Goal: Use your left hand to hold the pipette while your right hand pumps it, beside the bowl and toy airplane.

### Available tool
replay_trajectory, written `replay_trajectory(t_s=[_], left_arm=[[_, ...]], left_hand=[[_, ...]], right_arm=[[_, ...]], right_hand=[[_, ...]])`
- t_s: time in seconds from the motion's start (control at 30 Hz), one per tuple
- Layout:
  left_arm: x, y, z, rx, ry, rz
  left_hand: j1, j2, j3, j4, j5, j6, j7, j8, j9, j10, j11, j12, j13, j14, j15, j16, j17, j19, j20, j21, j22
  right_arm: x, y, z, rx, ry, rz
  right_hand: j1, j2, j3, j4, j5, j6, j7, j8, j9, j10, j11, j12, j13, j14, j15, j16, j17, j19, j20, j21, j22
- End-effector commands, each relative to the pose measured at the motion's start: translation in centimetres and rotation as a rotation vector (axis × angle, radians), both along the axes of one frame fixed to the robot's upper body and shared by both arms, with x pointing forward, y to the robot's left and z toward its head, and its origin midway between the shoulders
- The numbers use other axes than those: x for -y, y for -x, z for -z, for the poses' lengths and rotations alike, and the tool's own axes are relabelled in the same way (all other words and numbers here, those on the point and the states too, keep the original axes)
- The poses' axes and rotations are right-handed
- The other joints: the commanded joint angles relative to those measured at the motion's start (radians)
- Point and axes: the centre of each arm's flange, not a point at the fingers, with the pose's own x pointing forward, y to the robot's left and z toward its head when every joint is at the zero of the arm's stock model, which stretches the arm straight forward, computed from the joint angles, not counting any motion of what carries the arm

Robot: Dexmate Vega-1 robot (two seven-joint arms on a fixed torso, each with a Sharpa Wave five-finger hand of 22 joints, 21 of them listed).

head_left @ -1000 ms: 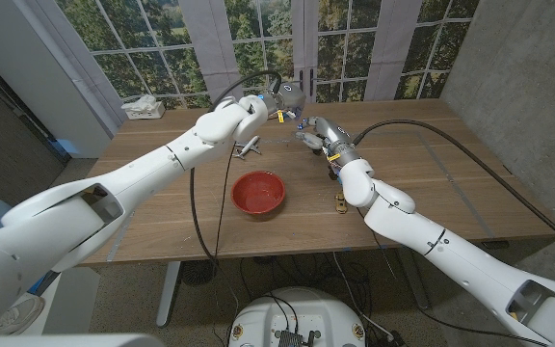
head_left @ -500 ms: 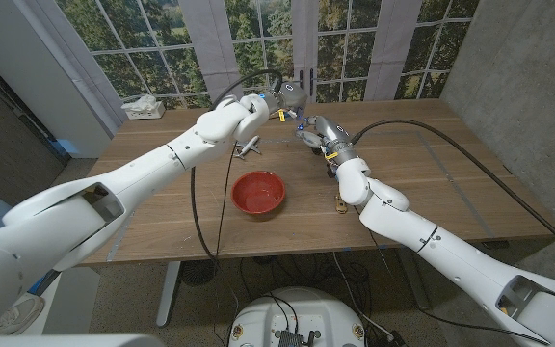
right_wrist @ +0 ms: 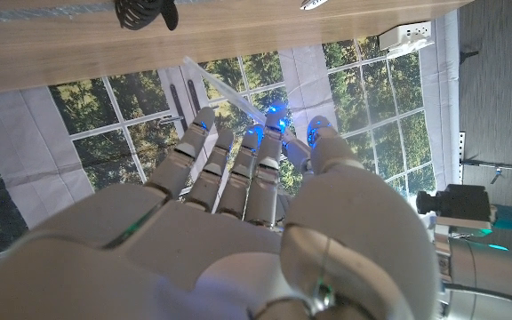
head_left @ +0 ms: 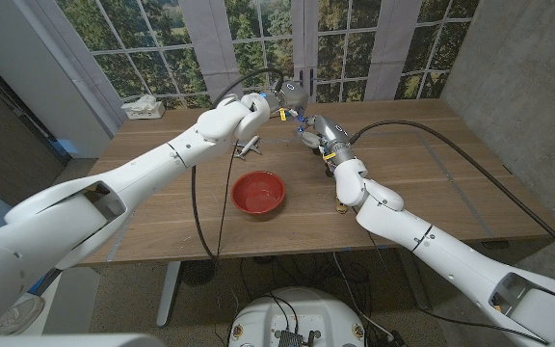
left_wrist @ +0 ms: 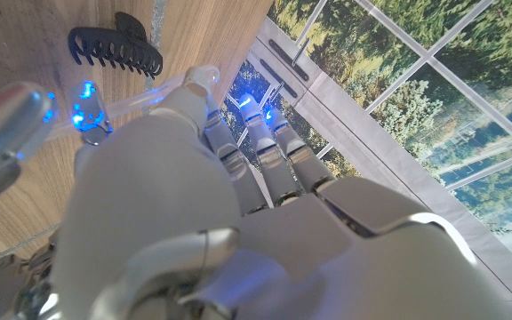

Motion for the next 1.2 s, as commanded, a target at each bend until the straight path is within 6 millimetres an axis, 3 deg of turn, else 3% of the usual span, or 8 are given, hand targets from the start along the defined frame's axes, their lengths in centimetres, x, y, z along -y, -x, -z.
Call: replay_trajectory(t_s=[0.03,0.27,0.83,1.2], left_arm=[[0.13,-0.08,0.06,-0.009,0.0,0.011],[0.05,-0.2,-0.06,-0.009,0.002,0.014],[0.13,-0.65,-0.15,-0.017,-0.007,0.019],[-0.37,-0.25,-0.11,0.009,0.016,0.028]], left_hand=[[0.013,0.004,-0.003,-0.001,0.009,0.003,-0.005,0.009,0.004,0.057,-0.045,0.004,0.11,0.009,-0.166,-0.003,0.003,0.001,-0.002,-0.003,0.006],[0.013,0.004,-0.004,-0.001,0.009,0.002,-0.006,0.009,0.005,0.057,-0.045,0.003,0.111,0.01,-0.166,-0.003,0.003,0.001,-0.002,-0.004,0.006],[0.014,0.005,-0.007,0.0,0.009,0.002,-0.007,0.009,0.005,0.056,-0.045,-0.001,0.113,0.01,-0.166,-0.005,0.003,0.002,-0.002,-0.004,0.006],[0.014,0.008,-0.009,0.0,0.01,-0.024,-0.004,-0.002,0.004,0.051,-0.044,-0.007,0.115,0.012,-0.166,-0.007,0.003,0.0,0.0,-0.006,0.006]], right_arm=[[-0.35,-0.3,0.09,0.04,-0.011,-0.004],[-0.51,-0.59,0.09,0.041,-0.001,0.002],[-0.46,-1.02,0.05,0.054,-0.007,-0.011],[-0.13,-0.85,0.22,0.081,-0.018,-0.023]], right_hand=[[0.029,0.008,-0.001,0.007,0.007,0.051,0.004,0.02,0.003,0.028,-0.004,0.01,0.007,0.014,-0.093,0.013,0.008,0.013,-0.005,0.004,0.005],[0.06,0.035,0.001,0.006,0.009,0.1,-0.004,0.034,0.004,0.052,-0.029,0.016,0.011,0.022,-0.114,0.028,0.019,0.016,-0.021,0.004,0.007],[0.105,0.036,0.001,-0.005,0.016,0.128,0.009,0.043,0.009,0.059,-0.026,0.014,0.013,0.024,-0.116,0.038,0.027,0.026,-0.023,0.007,0.007],[0.13,0.038,-0.006,-0.001,0.019,0.139,0.023,0.055,0.025,0.072,-0.033,0.016,0.014,0.032,-0.136,0.051,0.035,0.034,-0.034,0.01,0.008]])
